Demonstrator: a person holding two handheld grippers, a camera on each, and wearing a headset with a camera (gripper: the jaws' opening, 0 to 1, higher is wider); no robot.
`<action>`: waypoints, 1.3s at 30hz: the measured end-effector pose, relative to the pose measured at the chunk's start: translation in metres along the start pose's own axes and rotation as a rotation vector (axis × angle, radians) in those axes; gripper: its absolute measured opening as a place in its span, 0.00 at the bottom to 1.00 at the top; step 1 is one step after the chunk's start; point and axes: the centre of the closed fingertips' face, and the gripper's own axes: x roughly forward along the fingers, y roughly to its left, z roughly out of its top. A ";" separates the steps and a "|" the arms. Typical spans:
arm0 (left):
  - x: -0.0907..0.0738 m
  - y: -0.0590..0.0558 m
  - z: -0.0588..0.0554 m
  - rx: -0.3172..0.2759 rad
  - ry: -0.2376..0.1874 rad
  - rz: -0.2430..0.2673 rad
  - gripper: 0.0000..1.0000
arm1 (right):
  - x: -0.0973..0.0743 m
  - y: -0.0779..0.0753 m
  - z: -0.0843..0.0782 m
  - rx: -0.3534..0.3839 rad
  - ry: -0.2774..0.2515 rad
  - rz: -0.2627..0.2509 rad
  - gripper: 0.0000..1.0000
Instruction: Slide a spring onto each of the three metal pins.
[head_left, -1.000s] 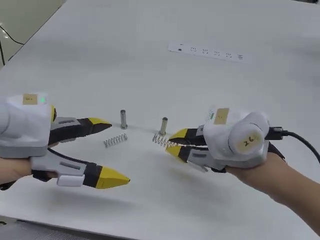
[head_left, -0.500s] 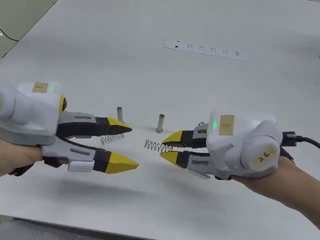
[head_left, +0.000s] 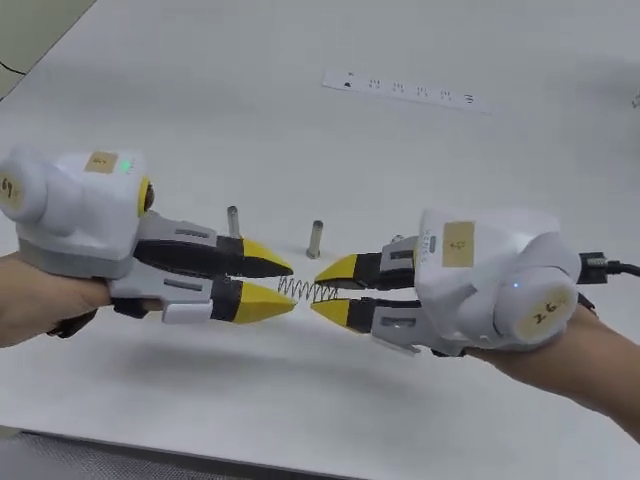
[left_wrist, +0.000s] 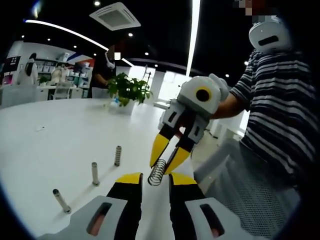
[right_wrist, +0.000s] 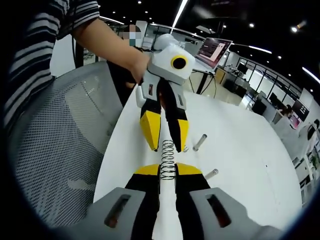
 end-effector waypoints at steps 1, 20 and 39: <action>0.001 0.000 0.000 -0.001 -0.001 -0.002 0.12 | 0.000 0.000 0.001 0.001 -0.005 0.001 0.08; 0.009 -0.004 -0.001 0.016 -0.008 -0.027 0.04 | -0.003 0.000 0.003 -0.009 -0.008 0.006 0.08; 0.010 -0.006 -0.008 -0.029 0.005 -0.057 0.01 | 0.000 0.003 -0.005 0.045 -0.017 0.013 0.08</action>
